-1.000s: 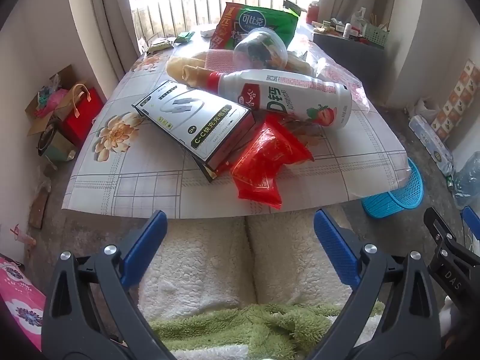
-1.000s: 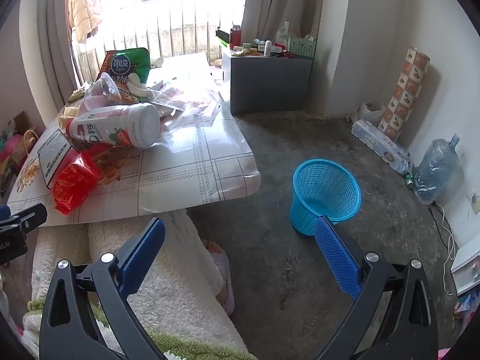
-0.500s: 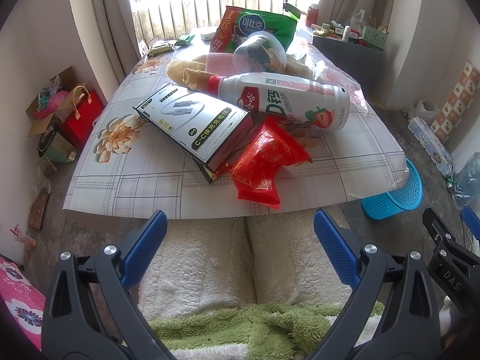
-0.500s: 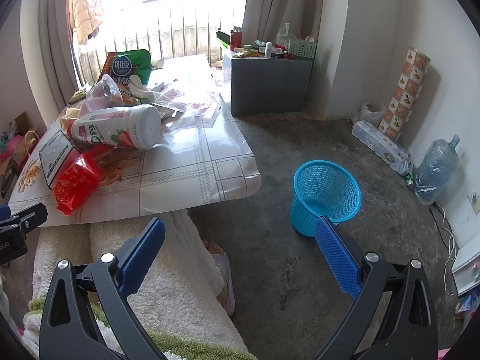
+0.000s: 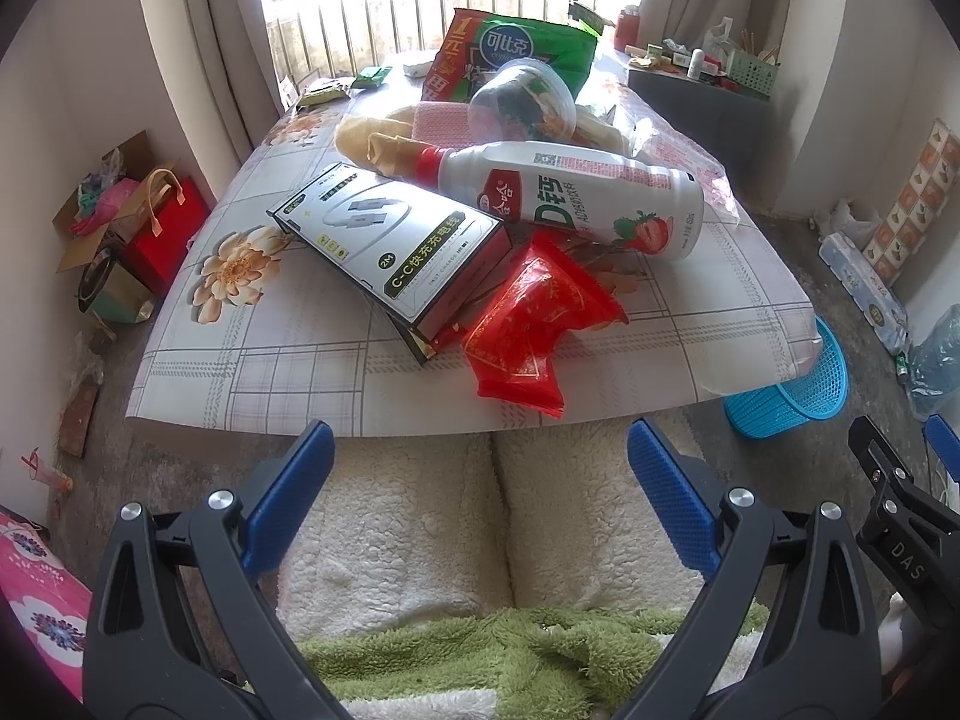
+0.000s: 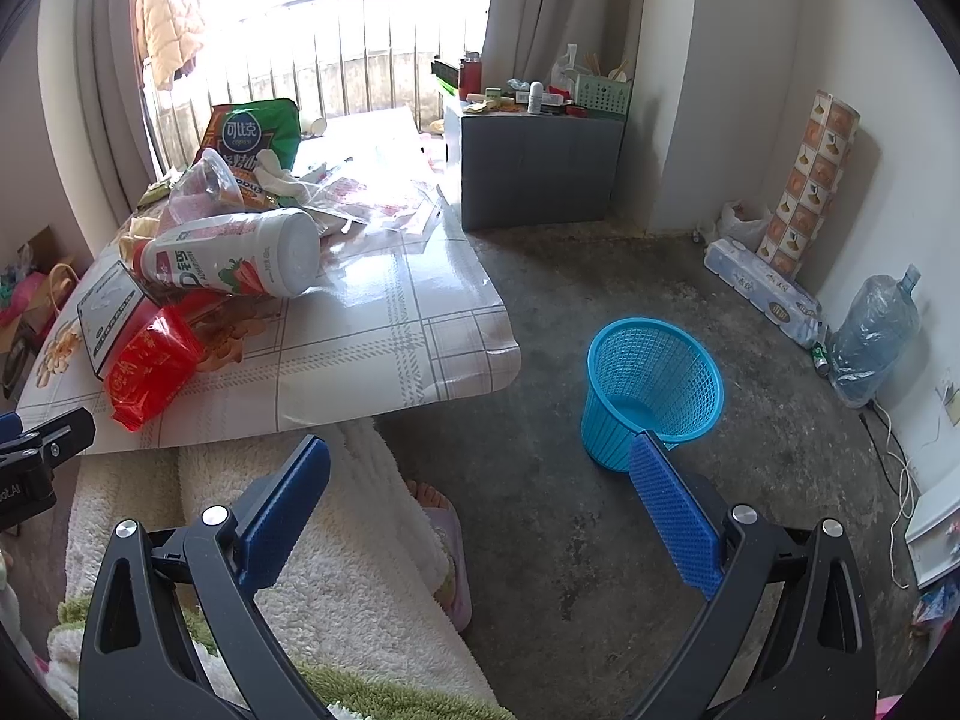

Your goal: Collect trash

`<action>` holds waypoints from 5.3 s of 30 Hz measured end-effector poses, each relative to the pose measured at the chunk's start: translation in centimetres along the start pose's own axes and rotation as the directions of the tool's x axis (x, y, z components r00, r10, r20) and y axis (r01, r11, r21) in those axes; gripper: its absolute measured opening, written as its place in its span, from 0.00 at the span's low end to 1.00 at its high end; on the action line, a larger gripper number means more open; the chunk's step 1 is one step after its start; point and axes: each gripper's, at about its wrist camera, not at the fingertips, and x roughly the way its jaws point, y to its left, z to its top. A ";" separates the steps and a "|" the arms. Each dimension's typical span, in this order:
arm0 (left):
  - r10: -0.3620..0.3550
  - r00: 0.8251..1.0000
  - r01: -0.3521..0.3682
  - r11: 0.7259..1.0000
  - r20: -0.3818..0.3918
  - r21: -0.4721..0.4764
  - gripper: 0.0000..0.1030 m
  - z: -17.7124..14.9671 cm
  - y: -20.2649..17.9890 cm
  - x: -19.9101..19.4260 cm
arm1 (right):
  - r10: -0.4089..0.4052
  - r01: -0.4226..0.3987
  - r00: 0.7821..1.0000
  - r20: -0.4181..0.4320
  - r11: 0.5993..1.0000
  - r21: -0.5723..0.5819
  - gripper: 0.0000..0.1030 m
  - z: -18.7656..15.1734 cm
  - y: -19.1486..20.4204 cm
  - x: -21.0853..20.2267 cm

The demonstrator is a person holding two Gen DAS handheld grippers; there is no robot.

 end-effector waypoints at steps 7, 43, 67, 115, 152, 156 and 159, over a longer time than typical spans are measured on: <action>0.010 1.000 -0.010 1.000 -0.006 -0.008 0.92 0.1 0.2 0.4 | 0.006 -0.006 1.000 0.005 1.000 0.002 0.94 -0.1 0.2 0.1; 0.004 1.000 -0.005 0.999 -0.017 -0.042 0.91 1.0 2.5 1.8 | 0.009 -0.009 0.999 0.033 1.000 0.007 0.94 0.6 1.1 0.5; -0.036 0.997 0.057 0.919 0.061 -0.391 0.92 11.3 11.7 10.0 | 0.247 -0.238 0.964 0.096 0.966 -0.101 0.94 4.0 7.0 4.1; -0.114 0.993 0.100 0.953 -0.033 -0.286 0.80 8.5 16.4 14.5 | 0.663 -0.682 0.712 -0.234 0.731 -0.002 0.70 5.9 14.5 12.0; -0.511 0.852 0.510 0.859 0.112 0.038 0.78 8.9 1.5 -0.8 | 0.582 -0.623 0.782 0.222 0.743 0.244 0.31 5.8 -8.3 2.1; -0.598 0.801 0.588 0.798 0.043 0.132 0.78 11.3 -5.1 -0.4 | 0.447 -0.519 0.855 0.265 0.760 0.392 0.31 5.4 -14.9 3.6; -0.664 0.745 0.659 0.724 -0.052 0.205 0.78 13.1 -11.7 0.7 | 0.342 -0.424 0.906 0.251 0.753 0.504 0.31 5.3 -19.4 5.9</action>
